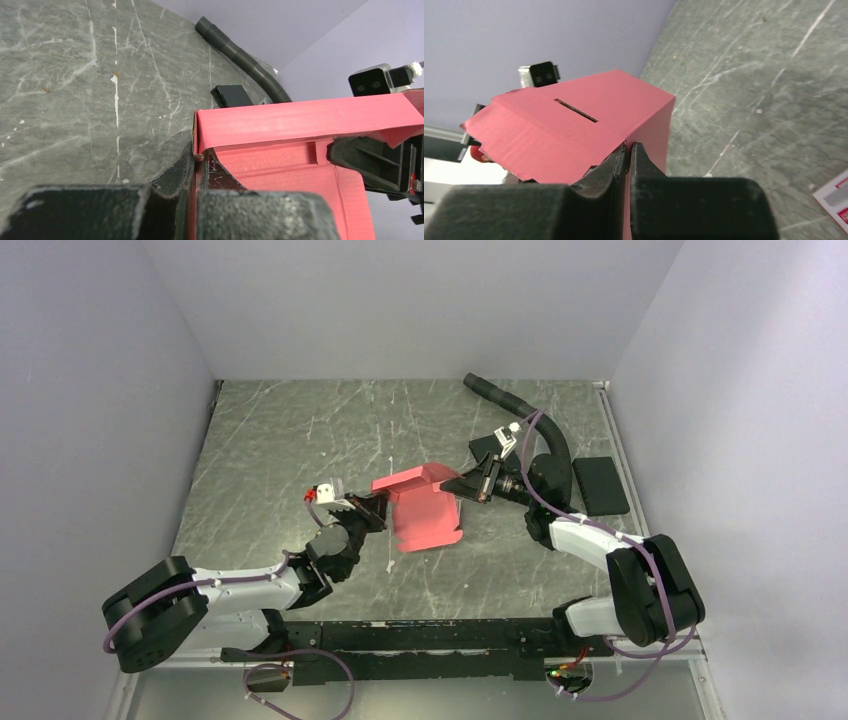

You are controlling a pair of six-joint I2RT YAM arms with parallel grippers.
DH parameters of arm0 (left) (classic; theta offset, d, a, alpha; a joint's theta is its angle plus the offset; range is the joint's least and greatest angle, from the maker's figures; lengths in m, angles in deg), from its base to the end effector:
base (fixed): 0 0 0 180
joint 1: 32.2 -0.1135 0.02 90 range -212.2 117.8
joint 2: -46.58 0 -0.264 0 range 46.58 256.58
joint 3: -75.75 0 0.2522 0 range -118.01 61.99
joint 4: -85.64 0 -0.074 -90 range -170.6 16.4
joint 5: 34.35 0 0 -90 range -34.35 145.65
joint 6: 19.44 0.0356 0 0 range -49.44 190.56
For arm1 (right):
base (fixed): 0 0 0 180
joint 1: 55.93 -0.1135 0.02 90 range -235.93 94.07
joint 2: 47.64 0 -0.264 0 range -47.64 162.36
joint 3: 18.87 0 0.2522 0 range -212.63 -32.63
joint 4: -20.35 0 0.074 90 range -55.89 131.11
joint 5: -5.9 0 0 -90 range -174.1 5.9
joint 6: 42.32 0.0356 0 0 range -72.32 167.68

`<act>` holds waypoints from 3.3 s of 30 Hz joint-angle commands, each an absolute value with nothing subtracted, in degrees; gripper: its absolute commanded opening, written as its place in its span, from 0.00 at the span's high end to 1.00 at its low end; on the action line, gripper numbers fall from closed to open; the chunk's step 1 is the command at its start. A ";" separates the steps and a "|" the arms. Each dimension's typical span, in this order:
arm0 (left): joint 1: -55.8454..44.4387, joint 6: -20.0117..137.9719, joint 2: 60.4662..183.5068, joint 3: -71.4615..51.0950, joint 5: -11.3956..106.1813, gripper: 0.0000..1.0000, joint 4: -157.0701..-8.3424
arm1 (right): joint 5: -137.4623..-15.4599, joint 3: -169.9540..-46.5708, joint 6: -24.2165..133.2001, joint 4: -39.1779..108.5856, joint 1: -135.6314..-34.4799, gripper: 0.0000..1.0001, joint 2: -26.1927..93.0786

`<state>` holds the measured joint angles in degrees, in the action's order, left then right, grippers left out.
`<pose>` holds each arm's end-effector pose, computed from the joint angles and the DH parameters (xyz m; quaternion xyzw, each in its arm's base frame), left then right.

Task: Fold the paper box

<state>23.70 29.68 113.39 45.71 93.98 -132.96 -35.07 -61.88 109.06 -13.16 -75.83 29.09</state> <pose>0.1416 -0.1697 0.2085 -0.1479 0.6823 -0.3556 0.6213 0.2414 0.1160 0.2301 -0.0456 0.7065 0.6413 0.2959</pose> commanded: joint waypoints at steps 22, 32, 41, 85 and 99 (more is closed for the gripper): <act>26.16 31.95 109.66 42.05 96.68 1.00 -129.96 | -35.91 -65.29 97.52 -5.46 -75.06 0.76 27.60; 26.16 29.90 100.44 45.93 101.51 1.00 -123.51 | -24.19 -63.30 99.36 -22.75 -74.65 0.26 25.51; 26.16 30.15 98.81 46.21 101.88 1.00 -121.73 | -16.23 -63.53 97.80 -29.18 -74.26 0.13 24.91; 26.05 26.55 101.19 39.45 96.98 1.00 -98.63 | -23.56 -88.56 30.51 51.11 -81.86 0.74 24.85; 26.07 30.66 106.47 36.84 93.05 1.00 -101.70 | -29.70 -88.96 28.12 51.51 -84.43 0.67 26.00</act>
